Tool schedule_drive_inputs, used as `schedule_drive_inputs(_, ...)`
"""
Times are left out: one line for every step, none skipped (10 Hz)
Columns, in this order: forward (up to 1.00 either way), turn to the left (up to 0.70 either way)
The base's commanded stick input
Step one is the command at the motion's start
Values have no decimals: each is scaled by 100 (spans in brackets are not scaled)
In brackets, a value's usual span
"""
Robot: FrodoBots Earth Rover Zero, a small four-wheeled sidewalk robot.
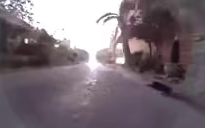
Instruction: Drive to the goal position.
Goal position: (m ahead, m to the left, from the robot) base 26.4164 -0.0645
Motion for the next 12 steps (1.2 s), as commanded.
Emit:
schedule_drive_inputs(100,0)
schedule_drive_inputs(100,0)
schedule_drive_inputs(100,0)
schedule_drive_inputs(100,0)
schedule_drive_inputs(100,0)
schedule_drive_inputs(100,0)
schedule_drive_inputs(100,0)
schedule_drive_inputs(100,0)
schedule_drive_inputs(100,0)
schedule_drive_inputs(100,0)
schedule_drive_inputs(100,0)
schedule_drive_inputs(100,0)
